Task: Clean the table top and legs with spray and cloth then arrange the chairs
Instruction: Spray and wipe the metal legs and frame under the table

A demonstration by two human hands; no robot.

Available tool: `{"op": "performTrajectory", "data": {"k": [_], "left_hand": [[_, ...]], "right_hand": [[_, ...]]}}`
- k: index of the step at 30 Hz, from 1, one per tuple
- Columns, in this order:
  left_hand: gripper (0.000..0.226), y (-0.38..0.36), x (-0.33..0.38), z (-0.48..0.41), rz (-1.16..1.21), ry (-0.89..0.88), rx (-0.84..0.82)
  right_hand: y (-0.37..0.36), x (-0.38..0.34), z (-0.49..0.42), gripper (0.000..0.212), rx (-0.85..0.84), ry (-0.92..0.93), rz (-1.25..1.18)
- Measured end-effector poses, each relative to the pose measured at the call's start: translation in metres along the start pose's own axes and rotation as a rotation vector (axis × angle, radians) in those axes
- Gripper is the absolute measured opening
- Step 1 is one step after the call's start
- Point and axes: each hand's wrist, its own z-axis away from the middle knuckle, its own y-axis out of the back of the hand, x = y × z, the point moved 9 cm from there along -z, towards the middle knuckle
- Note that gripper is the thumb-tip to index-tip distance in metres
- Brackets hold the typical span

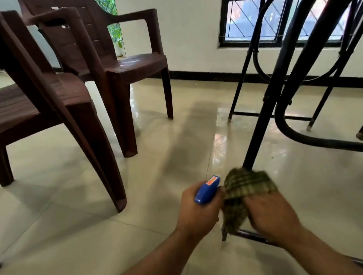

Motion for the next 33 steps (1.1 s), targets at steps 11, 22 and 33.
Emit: {"op": "performTrajectory", "data": {"k": [11, 22, 33], "left_hand": [[0.025, 0.014, -0.027, 0.003, -0.071, 0.079, 0.071], [0.03, 0.015, -0.026, -0.005, -0.053, 0.088, 0.077], [0.023, 0.026, -0.038, -0.008, -0.049, 0.132, 0.067]], "right_hand": [[-0.037, -0.042, 0.019, 0.023, 0.031, -0.005, -0.116], [-0.126, -0.038, 0.046, 0.032, -0.355, -0.184, -0.265], [-0.146, -0.068, 0.062, 0.039, -0.536, -0.011, -0.138]]}}
